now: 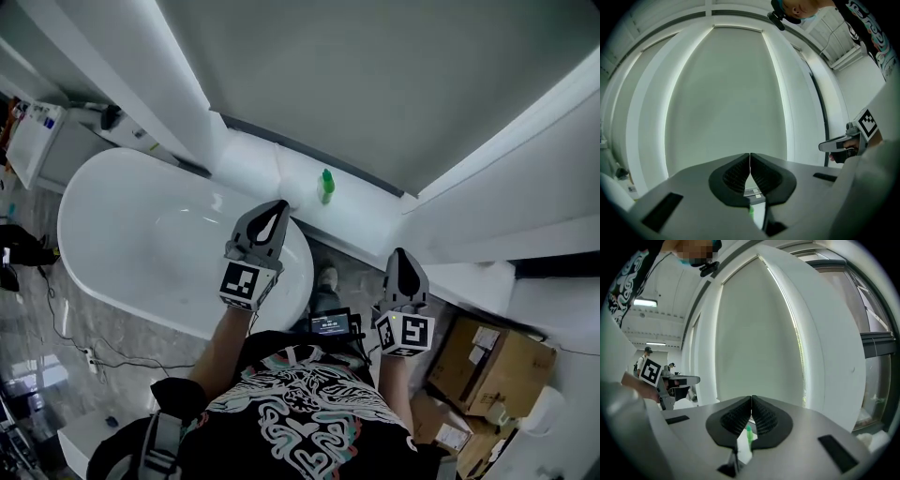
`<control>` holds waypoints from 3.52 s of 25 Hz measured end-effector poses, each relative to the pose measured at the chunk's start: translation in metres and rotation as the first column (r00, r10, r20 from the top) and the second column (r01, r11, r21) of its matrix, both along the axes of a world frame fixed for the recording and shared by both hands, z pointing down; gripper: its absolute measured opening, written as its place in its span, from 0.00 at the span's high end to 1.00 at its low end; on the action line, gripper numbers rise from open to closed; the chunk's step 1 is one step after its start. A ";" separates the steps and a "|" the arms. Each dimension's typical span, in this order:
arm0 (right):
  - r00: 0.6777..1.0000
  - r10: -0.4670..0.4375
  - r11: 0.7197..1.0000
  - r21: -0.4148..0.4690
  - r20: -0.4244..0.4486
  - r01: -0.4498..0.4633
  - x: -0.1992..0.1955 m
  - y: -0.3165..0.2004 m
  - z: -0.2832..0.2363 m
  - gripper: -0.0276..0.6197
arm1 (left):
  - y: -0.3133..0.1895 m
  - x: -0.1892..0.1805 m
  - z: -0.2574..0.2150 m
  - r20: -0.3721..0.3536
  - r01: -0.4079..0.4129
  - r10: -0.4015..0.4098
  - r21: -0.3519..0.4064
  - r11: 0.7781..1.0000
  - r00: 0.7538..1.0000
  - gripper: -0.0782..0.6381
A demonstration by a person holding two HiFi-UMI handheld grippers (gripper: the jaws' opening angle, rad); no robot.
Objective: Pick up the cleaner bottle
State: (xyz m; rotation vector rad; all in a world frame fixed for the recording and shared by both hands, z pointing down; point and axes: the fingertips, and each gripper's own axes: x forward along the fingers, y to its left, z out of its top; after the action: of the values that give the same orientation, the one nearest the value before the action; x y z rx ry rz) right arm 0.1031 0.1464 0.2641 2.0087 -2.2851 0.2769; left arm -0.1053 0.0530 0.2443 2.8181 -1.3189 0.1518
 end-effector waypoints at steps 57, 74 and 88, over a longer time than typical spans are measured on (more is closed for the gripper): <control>0.989 -0.127 0.962 -0.236 0.071 0.141 -0.017 -0.197 0.219 0.91 | -0.172 0.025 0.211 0.016 -0.026 0.030 -0.181 0.983 0.999 0.87; 0.989 -0.142 0.942 -0.301 0.047 0.150 -0.003 -0.212 0.299 0.91 | -0.192 0.046 0.281 0.035 -0.087 0.096 -0.190 0.978 0.995 0.87; 0.982 -0.183 0.931 -0.312 0.049 0.189 0.000 -0.206 0.347 0.91 | -0.192 0.062 0.340 0.046 -0.242 0.257 -0.206 0.948 0.965 0.87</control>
State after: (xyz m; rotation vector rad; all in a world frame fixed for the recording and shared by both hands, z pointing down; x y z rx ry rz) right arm 0.1029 -0.0598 0.6106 1.6303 -2.2495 0.6047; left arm -0.0432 -0.1393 0.5839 2.8166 -0.8930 0.3722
